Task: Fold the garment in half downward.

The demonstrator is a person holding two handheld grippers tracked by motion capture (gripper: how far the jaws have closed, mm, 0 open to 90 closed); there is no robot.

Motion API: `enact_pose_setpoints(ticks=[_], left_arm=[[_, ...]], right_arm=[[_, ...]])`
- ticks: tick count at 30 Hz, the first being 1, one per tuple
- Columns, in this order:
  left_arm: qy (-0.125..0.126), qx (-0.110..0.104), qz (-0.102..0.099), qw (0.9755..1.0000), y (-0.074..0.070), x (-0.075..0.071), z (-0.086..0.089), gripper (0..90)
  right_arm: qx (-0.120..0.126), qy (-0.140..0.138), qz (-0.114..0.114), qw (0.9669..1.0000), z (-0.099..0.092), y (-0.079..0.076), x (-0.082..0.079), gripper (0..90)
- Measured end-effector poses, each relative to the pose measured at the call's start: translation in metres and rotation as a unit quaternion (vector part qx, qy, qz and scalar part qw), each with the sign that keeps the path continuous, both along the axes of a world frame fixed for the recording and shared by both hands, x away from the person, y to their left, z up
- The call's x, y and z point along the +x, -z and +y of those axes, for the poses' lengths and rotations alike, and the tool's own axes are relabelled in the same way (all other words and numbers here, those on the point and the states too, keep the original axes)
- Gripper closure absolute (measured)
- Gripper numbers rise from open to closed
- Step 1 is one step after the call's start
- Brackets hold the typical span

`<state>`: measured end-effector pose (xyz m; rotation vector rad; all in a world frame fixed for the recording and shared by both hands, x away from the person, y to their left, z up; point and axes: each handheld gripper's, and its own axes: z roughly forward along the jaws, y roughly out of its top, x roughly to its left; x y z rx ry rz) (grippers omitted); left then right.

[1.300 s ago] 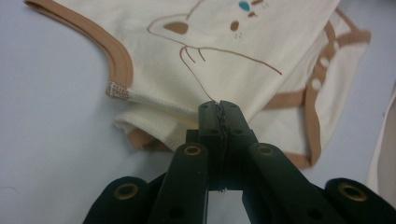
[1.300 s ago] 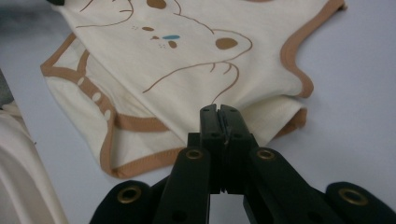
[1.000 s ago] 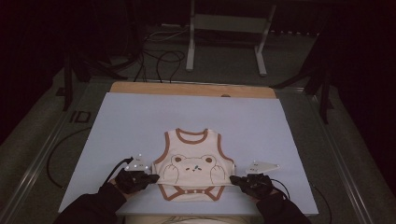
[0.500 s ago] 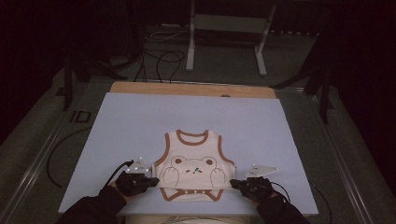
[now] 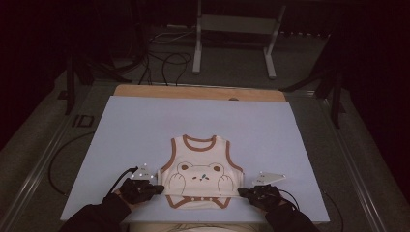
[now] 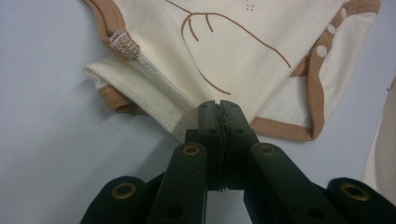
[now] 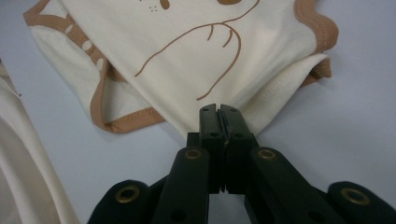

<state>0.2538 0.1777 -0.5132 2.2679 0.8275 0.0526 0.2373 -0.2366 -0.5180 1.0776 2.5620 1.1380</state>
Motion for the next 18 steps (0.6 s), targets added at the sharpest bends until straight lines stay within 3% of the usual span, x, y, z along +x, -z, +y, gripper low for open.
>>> enact_pose_setpoints(ticks=[13, 14, 18], left_arm=[[0.001, 0.013, -0.009, 0.9999, -0.004, -0.002, 0.000, 83.9], [0.004, 0.012, -0.014, 0.9998, -0.006, -0.003, 0.000, 83.9], [-0.003, 0.008, -0.025, 0.9996, -0.012, -0.003, 0.003, 66.1]], right_arm=[[0.000, -0.006, 0.000, 1.0000, -0.001, 0.000, 0.000, 86.8], [0.004, -0.010, 0.001, 0.9999, 0.000, -0.001, -0.001, 81.5], [0.031, -0.009, -0.013, 0.9994, -0.002, -0.011, -0.001, 56.8]])
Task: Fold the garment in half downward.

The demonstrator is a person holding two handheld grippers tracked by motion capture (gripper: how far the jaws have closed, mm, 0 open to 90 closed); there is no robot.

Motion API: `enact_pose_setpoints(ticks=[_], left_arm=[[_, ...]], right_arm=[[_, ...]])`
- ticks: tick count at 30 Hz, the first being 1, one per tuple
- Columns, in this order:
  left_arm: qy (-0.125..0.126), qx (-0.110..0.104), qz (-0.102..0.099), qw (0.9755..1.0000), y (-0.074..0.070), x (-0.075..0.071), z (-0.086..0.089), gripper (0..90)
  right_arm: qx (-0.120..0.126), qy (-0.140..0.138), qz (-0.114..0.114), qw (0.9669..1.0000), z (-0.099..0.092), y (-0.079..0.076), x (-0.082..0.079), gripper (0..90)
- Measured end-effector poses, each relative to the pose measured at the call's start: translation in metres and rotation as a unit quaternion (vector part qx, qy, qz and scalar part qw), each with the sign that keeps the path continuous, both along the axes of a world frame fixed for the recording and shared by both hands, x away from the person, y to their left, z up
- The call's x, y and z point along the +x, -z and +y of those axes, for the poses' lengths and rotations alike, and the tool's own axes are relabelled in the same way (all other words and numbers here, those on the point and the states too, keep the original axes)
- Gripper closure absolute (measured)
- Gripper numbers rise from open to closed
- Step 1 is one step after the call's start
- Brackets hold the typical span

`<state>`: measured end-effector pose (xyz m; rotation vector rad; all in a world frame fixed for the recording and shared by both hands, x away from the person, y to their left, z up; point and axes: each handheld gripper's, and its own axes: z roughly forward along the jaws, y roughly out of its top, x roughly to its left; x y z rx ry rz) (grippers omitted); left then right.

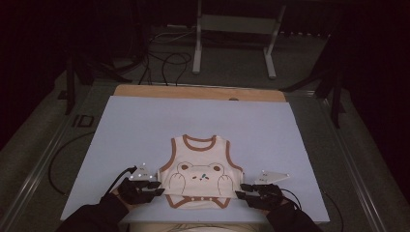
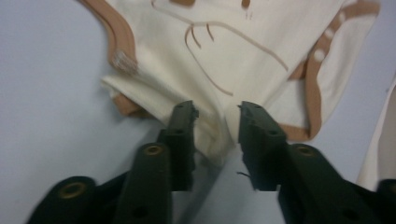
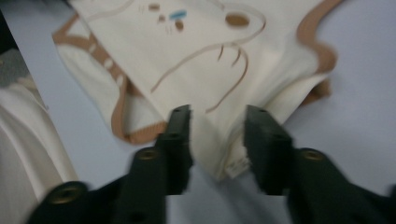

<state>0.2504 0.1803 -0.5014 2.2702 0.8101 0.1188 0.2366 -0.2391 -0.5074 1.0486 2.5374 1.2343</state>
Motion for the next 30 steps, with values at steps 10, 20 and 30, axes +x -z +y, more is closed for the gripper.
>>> enact_pose_setpoints(ticks=[10, 20, 30], left_arm=[[0.029, -0.001, -0.015, 0.9995, -0.013, 0.004, -0.006, 27.7], [0.032, -0.036, -0.034, 0.9982, -0.028, 0.019, -0.001, 0.2], [0.035, -0.053, -0.050, 0.9967, -0.045, 0.035, 0.001, 0.2]], right_arm=[[0.007, 0.007, -0.021, 0.9997, -0.001, -0.013, 0.008, 16.6], [0.025, 0.003, -0.040, 0.9989, 0.001, -0.028, 0.019, 10.0], [0.008, -0.012, -0.069, 0.9975, 0.005, -0.048, 0.038, 11.5]])
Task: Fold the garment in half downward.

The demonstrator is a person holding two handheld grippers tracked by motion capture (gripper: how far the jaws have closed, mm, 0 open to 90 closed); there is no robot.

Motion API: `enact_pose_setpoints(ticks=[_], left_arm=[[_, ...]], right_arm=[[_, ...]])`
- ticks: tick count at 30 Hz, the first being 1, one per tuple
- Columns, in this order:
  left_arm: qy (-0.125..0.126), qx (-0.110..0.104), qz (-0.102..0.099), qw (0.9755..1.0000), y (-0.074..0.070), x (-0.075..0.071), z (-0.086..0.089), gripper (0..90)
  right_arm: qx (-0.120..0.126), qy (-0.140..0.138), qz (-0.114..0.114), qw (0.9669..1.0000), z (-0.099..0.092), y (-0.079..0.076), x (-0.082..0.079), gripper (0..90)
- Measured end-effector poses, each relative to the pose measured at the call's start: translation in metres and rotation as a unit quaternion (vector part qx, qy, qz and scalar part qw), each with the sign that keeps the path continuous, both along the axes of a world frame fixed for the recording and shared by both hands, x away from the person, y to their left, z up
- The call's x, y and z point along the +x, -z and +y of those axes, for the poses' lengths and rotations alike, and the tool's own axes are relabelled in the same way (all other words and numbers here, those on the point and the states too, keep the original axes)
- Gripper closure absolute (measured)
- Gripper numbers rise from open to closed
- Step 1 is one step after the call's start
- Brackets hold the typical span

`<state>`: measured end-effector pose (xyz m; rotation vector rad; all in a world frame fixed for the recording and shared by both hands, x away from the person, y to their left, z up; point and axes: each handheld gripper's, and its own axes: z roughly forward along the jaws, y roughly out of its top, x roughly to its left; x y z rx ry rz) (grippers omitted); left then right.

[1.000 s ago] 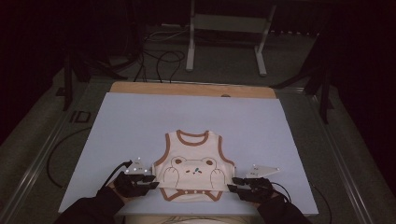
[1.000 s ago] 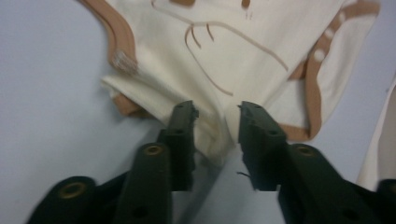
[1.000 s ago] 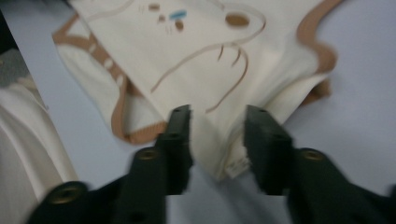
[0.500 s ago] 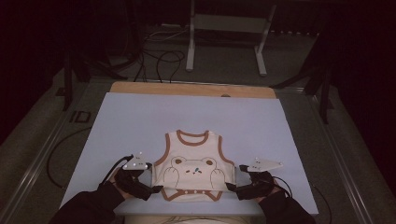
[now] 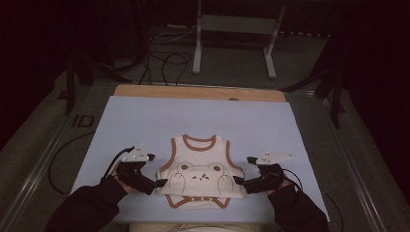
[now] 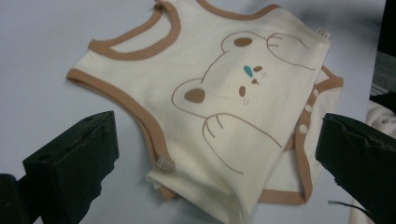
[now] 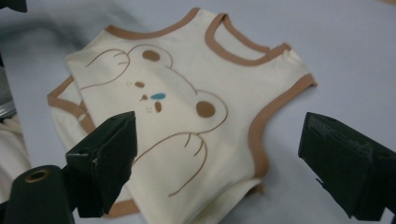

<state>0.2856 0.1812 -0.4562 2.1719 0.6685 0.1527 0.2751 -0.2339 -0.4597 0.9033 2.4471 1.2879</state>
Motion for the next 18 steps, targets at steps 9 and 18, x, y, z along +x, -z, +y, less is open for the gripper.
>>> enact_pose_setpoints(ticks=[9, 18], left_arm=[[-0.003, 0.002, -0.004, 1.0000, -0.006, 0.013, -0.004, 0.2], [-0.008, 0.004, -0.019, 0.9998, -0.011, 0.031, -0.006, 0.3]], right_arm=[[-0.007, -0.002, -0.029, 0.9996, 0.007, -0.017, 0.017, 10.5], [-0.004, -0.019, -0.031, 0.9993, 0.016, -0.023, 0.037, 10.4]])
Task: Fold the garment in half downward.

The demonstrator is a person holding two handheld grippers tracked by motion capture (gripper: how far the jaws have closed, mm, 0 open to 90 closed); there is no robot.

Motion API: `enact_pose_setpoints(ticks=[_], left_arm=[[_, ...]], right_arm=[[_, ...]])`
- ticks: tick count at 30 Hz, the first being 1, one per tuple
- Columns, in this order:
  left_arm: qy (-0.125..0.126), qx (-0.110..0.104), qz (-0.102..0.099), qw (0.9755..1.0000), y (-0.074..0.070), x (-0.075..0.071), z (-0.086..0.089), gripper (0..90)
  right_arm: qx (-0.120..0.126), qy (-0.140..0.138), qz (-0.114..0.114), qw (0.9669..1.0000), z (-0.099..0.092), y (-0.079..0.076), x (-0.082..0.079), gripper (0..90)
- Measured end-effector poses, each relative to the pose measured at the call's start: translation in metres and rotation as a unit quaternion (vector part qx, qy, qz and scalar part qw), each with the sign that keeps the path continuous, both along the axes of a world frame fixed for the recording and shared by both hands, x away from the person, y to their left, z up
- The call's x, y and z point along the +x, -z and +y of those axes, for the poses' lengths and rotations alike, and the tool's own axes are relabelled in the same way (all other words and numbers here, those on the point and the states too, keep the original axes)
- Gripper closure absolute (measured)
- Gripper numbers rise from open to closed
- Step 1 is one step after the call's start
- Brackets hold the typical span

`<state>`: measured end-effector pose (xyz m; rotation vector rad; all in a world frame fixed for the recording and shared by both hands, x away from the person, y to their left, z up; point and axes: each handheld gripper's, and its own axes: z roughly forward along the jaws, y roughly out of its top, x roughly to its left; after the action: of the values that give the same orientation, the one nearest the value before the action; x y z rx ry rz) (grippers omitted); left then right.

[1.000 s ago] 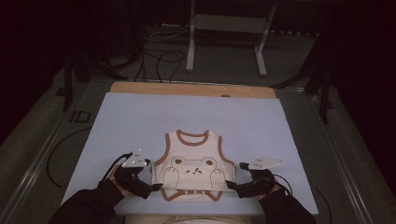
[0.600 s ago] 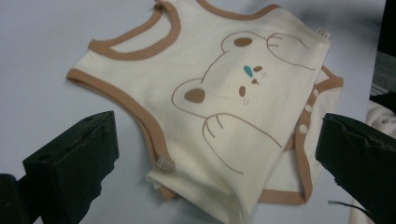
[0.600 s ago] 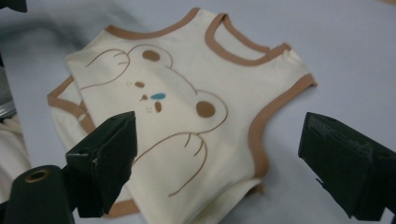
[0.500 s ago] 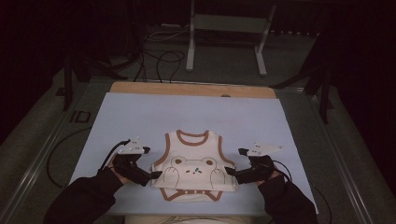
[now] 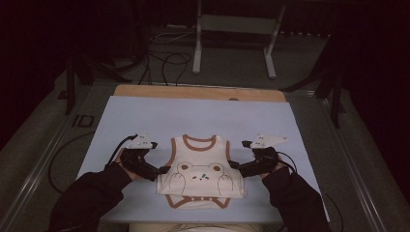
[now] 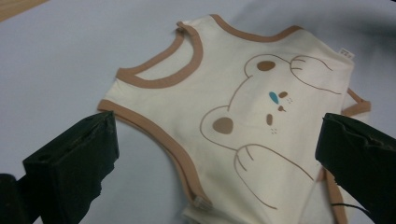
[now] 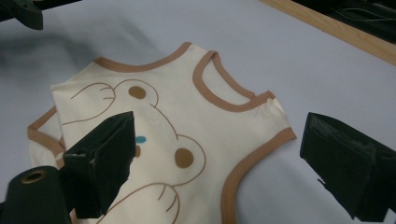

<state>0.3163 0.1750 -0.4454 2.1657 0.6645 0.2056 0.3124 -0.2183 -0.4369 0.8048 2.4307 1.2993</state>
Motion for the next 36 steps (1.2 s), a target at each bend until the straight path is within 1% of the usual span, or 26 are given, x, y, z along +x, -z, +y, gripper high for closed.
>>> enact_pose_setpoints(ticks=[3, 6, 7, 10, 13, 14, 17, 18, 20, 21, 28, 29, 30, 32, 36], left_arm=[[0.001, -0.001, 0.001, 1.0000, 0.000, 0.005, 0.000, 0.3], [0.004, 0.005, -0.005, 1.0000, 0.001, 0.011, -0.002, 0.3], [0.003, 0.004, -0.005, 1.0000, 0.001, 0.012, -0.003, 0.2], [0.009, 0.002, -0.003, 1.0000, 0.003, 0.017, -0.005, 0.3], [0.012, 0.005, -0.001, 0.9999, 0.007, 0.023, -0.007, 0.3], [0.012, 0.008, 0.000, 0.9999, 0.008, 0.025, -0.009, 0.3], [0.021, 0.014, -0.002, 0.9997, 0.012, 0.030, -0.013, 0.3], [0.023, 0.015, -0.001, 0.9996, 0.013, 0.032, -0.014, 0.3], [0.023, 0.016, 0.000, 0.9996, 0.015, 0.037, -0.016, 0.3], [0.022, 0.013, 0.002, 0.9997, 0.016, 0.039, -0.017, 0.3], [0.025, 0.018, 0.009, 0.9995, 0.024, 0.052, -0.022, 0.3], [0.022, 0.016, 0.011, 0.9996, 0.025, 0.054, -0.023, 0.3], [0.022, 0.016, 0.011, 0.9996, 0.025, 0.054, -0.023, 0.3], [0.022, 0.018, 0.014, 0.9995, 0.029, 0.060, -0.024, 0.3], [0.020, 0.022, 0.016, 0.9994, 0.034, 0.067, -0.026, 0.5]], right_arm=[[0.003, -0.002, 0.005, 1.0000, 0.003, 0.002, 0.006, 10.5], [0.000, -0.005, 0.008, 1.0000, 0.006, 0.006, 0.014, 10.5], [-0.001, -0.004, 0.007, 1.0000, 0.008, 0.007, 0.016, 10.5], [0.003, -0.006, 0.006, 1.0000, 0.011, 0.011, 0.023, 10.5], [0.000, -0.006, 0.004, 1.0000, 0.015, 0.016, 0.032, 10.7], [0.001, -0.005, 0.005, 1.0000, 0.016, 0.017, 0.034, 12.1], [0.004, -0.005, 0.018, 0.9998, 0.018, 0.021, 0.041, 13.0], [0.000, -0.005, 0.025, 0.9997, 0.019, 0.023, 0.044, 12.8], [-0.004, -0.003, 0.028, 0.9996, 0.020, 0.025, 0.047, 12.6], [-0.006, 0.000, 0.033, 0.9994, 0.021, 0.027, 0.050, 12.6], [-0.020, 0.014, 0.046, 0.9986, 0.020, 0.037, 0.063, 12.5], [-0.021, 0.013, 0.048, 0.9985, 0.020, 0.039, 0.065, 12.6], [-0.021, 0.013, 0.048, 0.9985, 0.020, 0.039, 0.065, 12.6], [-0.021, 0.018, 0.057, 0.9980, 0.018, 0.044, 0.071, 12.6], [-0.026, 0.022, 0.061, 0.9975, 0.018, 0.049, 0.076, 12.5]])
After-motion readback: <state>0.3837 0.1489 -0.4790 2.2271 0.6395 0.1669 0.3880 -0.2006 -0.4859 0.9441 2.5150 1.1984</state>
